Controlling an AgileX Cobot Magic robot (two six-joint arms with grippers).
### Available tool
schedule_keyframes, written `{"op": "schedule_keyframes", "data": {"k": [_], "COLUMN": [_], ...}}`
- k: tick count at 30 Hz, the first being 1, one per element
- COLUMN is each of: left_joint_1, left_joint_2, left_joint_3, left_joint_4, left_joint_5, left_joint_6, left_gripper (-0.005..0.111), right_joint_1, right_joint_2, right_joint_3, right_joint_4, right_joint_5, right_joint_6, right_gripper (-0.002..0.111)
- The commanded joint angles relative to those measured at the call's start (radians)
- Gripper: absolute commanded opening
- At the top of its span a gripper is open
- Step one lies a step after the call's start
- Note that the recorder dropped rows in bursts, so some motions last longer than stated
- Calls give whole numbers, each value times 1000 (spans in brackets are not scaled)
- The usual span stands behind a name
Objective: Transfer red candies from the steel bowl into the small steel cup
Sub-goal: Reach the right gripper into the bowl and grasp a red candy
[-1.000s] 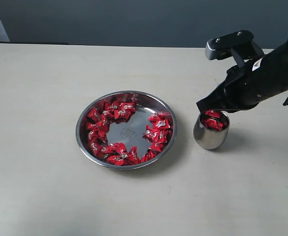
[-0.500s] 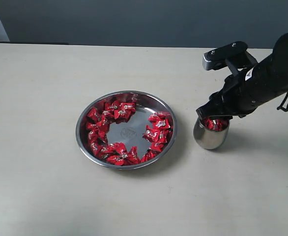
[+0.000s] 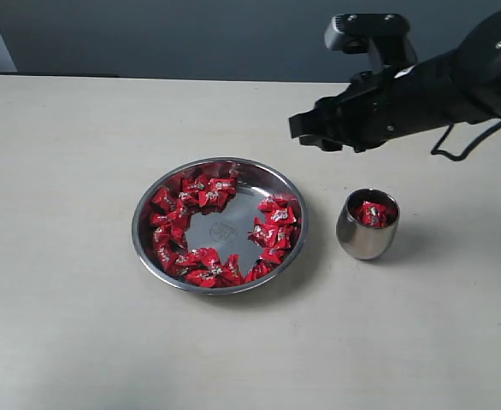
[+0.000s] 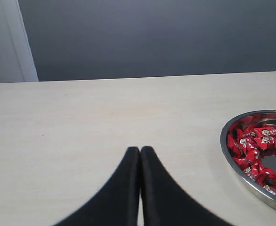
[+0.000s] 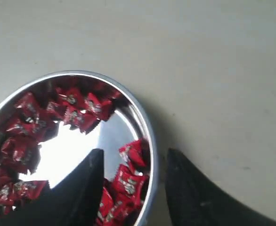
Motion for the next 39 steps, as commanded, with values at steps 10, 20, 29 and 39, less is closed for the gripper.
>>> {"op": "schedule_keyframes", "data": {"k": [10, 20, 29, 39], "left_joint_1": [-6, -6, -6, -6], "left_joint_2": [-5, -5, -5, -5], "left_joint_3": [2, 2, 2, 2], "left_joint_4": [1, 1, 1, 1], "left_joint_5": [-4, -4, -4, -4], "left_joint_6": [-2, -2, -2, -2], "left_gripper": [0, 0, 0, 0], "right_joint_1": [154, 204, 230, 230], "right_joint_2": [270, 320, 342, 388], "right_joint_3": [-213, -229, -229, -229], "right_joint_4": [41, 33, 44, 67], "right_joint_5": [277, 342, 323, 261], "right_joint_6": [-127, -129, -129, -132], "right_gripper": [43, 55, 55, 55]}}
